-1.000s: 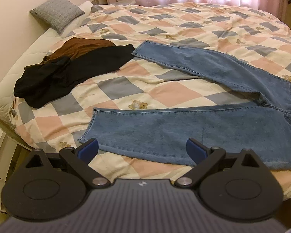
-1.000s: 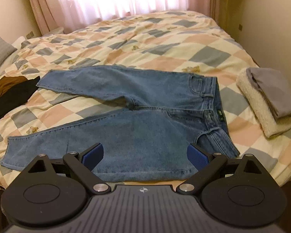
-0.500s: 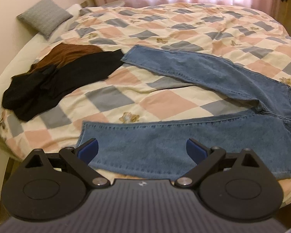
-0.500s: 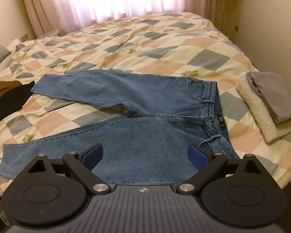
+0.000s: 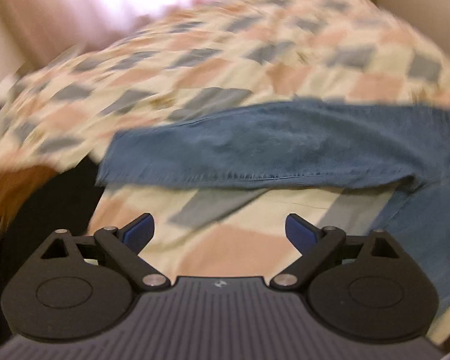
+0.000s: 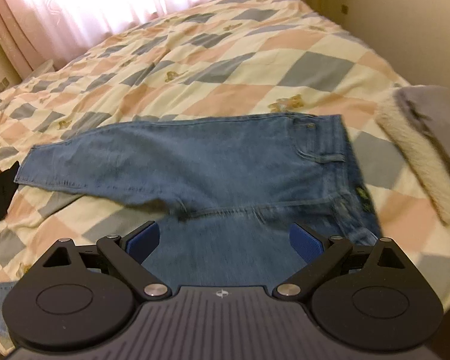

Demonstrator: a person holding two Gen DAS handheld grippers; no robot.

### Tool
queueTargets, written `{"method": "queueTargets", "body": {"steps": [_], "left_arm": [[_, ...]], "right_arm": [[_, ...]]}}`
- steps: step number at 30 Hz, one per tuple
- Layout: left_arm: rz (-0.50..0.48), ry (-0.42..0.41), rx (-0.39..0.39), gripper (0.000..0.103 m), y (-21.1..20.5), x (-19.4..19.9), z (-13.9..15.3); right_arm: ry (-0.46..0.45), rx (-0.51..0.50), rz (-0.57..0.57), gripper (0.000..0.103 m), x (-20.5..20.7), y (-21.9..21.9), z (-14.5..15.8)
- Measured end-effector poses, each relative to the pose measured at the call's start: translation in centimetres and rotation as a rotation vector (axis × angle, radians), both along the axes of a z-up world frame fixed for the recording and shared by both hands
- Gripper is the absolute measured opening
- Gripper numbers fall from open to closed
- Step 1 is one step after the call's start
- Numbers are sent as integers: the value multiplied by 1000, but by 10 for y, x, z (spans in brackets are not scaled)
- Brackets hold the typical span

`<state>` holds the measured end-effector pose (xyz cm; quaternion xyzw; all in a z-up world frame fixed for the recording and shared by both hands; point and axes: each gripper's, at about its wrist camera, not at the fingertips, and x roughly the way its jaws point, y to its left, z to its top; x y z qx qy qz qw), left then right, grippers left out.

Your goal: Fold clothes

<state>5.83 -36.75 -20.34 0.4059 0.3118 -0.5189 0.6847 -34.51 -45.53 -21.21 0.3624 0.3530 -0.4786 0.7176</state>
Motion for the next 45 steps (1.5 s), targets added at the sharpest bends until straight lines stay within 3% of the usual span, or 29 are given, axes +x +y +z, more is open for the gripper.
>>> {"method": "queueTargets", "body": {"steps": [4,5,10,13,21,24,26,28,31,33,34,35,36,38,39,41,45], "left_arm": [[-174,0,60,61,-69,30,-49],[-204,4,60,59,-83,38,-60],[-353,-50,15,58,-155,74,-103],[-444,-39,26,60,-199,102,-125],[-551,-41,185,63,-262,169,-190],[-555,29,224,67,-274,186,-207],[-562,57,246,79,-280,192,-217],[-565,78,250,82,-282,198,-225],[-566,129,246,79,-283,206,-231],[-586,159,238,68,-281,208,-231],[-602,172,234,53,-279,207,-231],[-618,182,230,42,-277,207,-230],[-645,151,228,39,-274,201,-229],[-696,89,223,23,-269,191,-228],[-708,61,223,18,-267,188,-227],[-731,-1,210,8,-261,180,-225],[-725,-110,121,5,-235,170,-200]], "right_arm": [[0,26,37,89,10,-47,-37],[-8,20,54,89,13,-59,-45],[-33,-20,185,83,31,-124,-86],[-30,-41,300,82,45,-173,-106],[-9,-6,569,82,81,-288,-147],[-18,48,678,82,98,-309,-161],[-26,102,733,82,109,-317,-170],[-43,176,776,84,117,-322,-178],[-19,216,827,84,123,-321,-188],[-4,240,842,83,124,-319,-195],[-4,251,846,78,124,-318,-196],[-4,261,851,66,124,-317,-197],[-5,272,854,58,123,-317,-197],[9,285,864,16,123,-314,-193],[23,288,871,7,122,-312,-191],[62,226,889,3,122,-301,-180],[146,37,915,3,120,-265,-148]]}}
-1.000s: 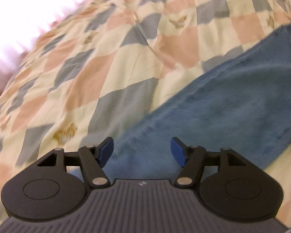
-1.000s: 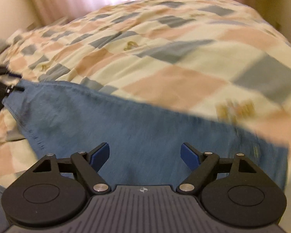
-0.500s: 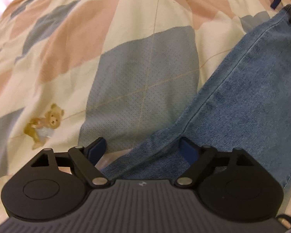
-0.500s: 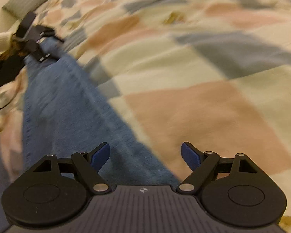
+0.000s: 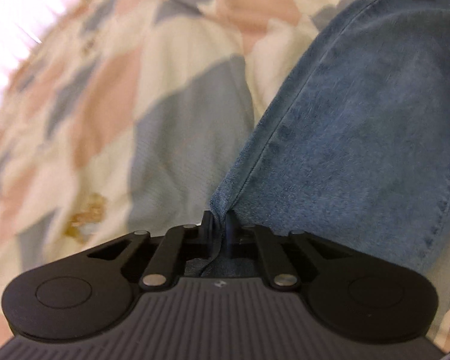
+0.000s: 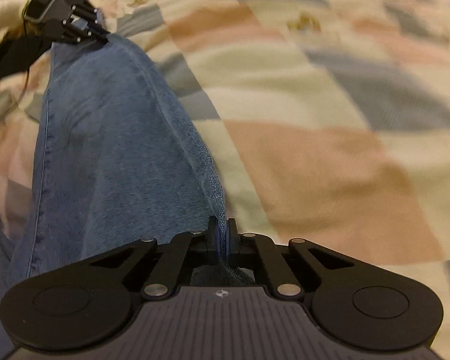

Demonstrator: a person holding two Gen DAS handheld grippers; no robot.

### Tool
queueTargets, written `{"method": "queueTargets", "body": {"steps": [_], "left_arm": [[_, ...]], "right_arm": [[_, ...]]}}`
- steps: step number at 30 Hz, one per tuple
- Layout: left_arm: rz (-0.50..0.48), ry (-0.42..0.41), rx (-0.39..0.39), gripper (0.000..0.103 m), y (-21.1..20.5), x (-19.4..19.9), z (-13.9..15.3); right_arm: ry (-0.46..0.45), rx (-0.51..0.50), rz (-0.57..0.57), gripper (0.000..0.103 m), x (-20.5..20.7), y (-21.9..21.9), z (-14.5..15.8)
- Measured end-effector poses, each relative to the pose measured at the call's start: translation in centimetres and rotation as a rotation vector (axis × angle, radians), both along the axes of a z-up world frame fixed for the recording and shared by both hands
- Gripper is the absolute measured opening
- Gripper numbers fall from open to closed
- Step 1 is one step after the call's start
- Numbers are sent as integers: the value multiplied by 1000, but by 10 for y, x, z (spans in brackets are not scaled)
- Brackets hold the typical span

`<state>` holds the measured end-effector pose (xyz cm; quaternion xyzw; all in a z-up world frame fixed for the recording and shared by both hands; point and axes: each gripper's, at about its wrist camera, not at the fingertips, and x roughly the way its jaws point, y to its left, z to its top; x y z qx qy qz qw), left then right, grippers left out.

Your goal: Fold clothes

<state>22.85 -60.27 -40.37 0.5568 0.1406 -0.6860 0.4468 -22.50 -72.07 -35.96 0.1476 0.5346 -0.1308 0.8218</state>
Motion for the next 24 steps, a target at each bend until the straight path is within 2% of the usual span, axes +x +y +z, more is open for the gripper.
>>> {"method": "queueTargets", "body": {"steps": [3,8,12,13,16,18,19,21,23,24], "left_arm": [[49,-6,-114,5,30,-4,37],[115,-22,-268,5,116,-29,112],[219,-4,-313,6,213,-67,158],[259,-10,-321,6,250,-84,167],[433,28,-282,6,339,-120,178],[575,40,-220,9,388,-138,167],[659,43,-182,11,412,-148,155],[786,70,-77,13,449,-163,129],[884,107,-9,13,480,-178,111],[930,134,14,14,494,-185,104]], "right_arm": [[-38,-155,-8,2,-13,35,37],[-113,-355,-8,2,-44,119,101],[-161,-417,-32,2,-77,213,138],[-166,-416,-30,2,-86,242,147],[-153,-366,-13,3,-107,320,149],[-118,-303,-3,15,-117,368,133],[-106,-260,-14,25,-121,387,122],[-91,-130,-36,28,-131,413,101],[-59,-90,-97,32,-144,427,86],[-58,-75,-174,34,-155,422,84]]}}
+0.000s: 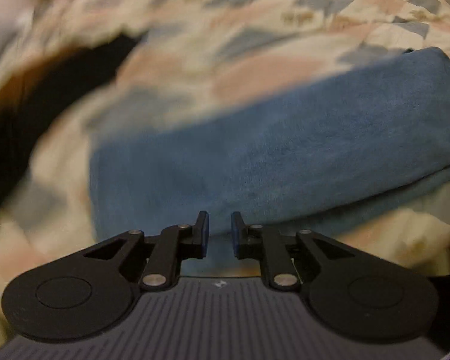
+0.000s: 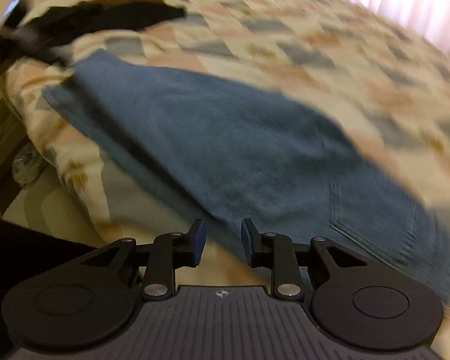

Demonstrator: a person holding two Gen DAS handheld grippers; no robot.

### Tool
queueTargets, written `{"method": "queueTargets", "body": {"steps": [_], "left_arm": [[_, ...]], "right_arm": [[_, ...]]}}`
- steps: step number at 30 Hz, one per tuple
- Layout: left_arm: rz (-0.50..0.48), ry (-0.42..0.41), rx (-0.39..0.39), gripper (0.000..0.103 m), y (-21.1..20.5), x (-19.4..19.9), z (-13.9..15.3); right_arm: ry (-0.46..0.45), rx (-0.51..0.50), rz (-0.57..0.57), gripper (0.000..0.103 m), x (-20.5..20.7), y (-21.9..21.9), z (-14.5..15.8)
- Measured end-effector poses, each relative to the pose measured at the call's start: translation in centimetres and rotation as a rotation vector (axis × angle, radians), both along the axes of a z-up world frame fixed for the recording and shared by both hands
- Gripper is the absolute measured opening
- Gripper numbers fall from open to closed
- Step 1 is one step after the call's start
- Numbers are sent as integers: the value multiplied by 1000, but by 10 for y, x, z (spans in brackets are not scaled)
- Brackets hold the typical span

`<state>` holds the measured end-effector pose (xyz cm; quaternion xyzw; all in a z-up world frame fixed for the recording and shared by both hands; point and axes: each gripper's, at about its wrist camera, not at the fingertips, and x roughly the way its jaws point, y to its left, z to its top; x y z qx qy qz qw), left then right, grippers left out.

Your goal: Fold clothes

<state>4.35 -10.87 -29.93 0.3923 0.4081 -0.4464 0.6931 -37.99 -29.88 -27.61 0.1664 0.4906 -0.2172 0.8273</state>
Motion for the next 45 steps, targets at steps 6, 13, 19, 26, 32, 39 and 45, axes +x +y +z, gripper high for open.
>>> {"method": "queueTargets", "body": {"steps": [6,13,19,26,32,39,45], "left_arm": [[220,106,-88,21,22,-10,-2],[160,146,-197,31,-25,-15,14],[266,230,-220,38,-28,-14,-2],[742,301,-296,45,40,65,-29],[1073,395,-433,52,79,135,-63],[1106,371,-497,39,78,170,-88],[955,283,-472,2,67,169,-73]], "right_arm": [[-53,87,-529,51,-77,-56,-7],[-195,76,-933,59,-155,-124,-10],[-311,168,-1051,59,-171,-116,-21],[-350,255,-1152,59,-165,-104,-54],[-350,242,-1238,59,-171,-102,-61],[-397,243,-1345,59,-187,-92,-61],[-484,241,-1432,59,-200,-82,-62]]}}
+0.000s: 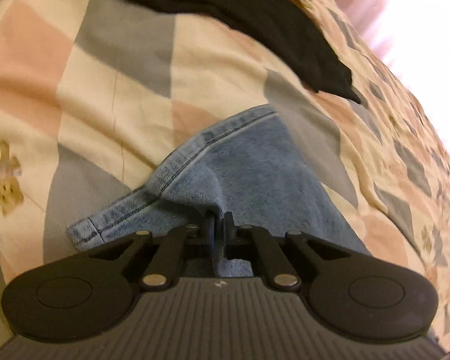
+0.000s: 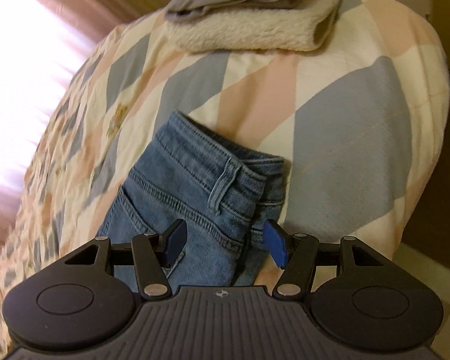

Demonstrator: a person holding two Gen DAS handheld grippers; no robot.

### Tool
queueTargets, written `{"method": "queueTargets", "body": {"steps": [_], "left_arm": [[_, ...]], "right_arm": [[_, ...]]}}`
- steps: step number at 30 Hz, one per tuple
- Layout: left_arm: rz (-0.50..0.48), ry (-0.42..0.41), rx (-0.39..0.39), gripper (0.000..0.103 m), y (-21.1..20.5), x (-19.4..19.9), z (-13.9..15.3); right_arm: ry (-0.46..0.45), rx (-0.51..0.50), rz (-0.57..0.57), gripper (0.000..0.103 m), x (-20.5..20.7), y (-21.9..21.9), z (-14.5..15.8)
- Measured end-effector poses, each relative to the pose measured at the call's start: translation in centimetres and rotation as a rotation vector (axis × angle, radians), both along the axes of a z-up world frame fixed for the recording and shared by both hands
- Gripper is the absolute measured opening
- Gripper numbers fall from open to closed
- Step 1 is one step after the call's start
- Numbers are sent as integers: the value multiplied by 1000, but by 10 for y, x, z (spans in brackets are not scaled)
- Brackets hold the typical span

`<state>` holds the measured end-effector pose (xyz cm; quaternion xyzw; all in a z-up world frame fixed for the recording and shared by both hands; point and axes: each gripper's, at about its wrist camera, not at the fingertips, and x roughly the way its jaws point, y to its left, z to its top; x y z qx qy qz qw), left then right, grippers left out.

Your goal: Fold clothes

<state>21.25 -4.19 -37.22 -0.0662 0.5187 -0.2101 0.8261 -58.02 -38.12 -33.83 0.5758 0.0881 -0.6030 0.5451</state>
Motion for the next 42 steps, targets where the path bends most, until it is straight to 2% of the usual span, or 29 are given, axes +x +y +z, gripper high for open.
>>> {"method": "queueTargets", "body": {"steps": [3,5,7,12,13,14,17,21,23,26,30,32,38,42], "left_arm": [[-16,15,35,3,-3,3,-5],[-17,23,48,3,-6,5,-9],[-26,21,60,3,-10,6,-9],[-52,19,87,5,-15,5,-12],[-57,16,92,5,-16,5,-11],[-65,6,99,4,-17,4,-9],[-117,-60,94,2,-19,-3,11],[-180,-146,6,2,-7,-16,55],[-204,-181,1,2,0,-26,71],[-224,-194,49,2,10,-37,70],[-226,-142,172,3,18,-47,27],[-247,-150,231,3,16,-54,8],[-278,-203,252,3,13,-60,5],[-264,-206,238,4,15,-60,10]], "right_arm": [[-20,-18,-25,59,-5,2,-2],[-32,-39,-34,49,-7,1,-3],[-39,-50,-29,49,-6,-3,-3],[-28,18,-37,49,-3,-13,-19],[-39,12,-39,45,-1,-15,-20],[-44,4,-33,23,2,-17,-19],[32,-66,13,12,11,-21,0],[22,-151,23,9,3,-21,34],[27,-158,40,9,-1,-23,43],[55,-136,43,8,-5,-24,40],[75,-96,19,8,-4,-22,22],[90,-84,18,8,-4,-19,16],[121,-95,48,8,-3,-17,19],[137,-109,41,9,1,-18,16]]}}
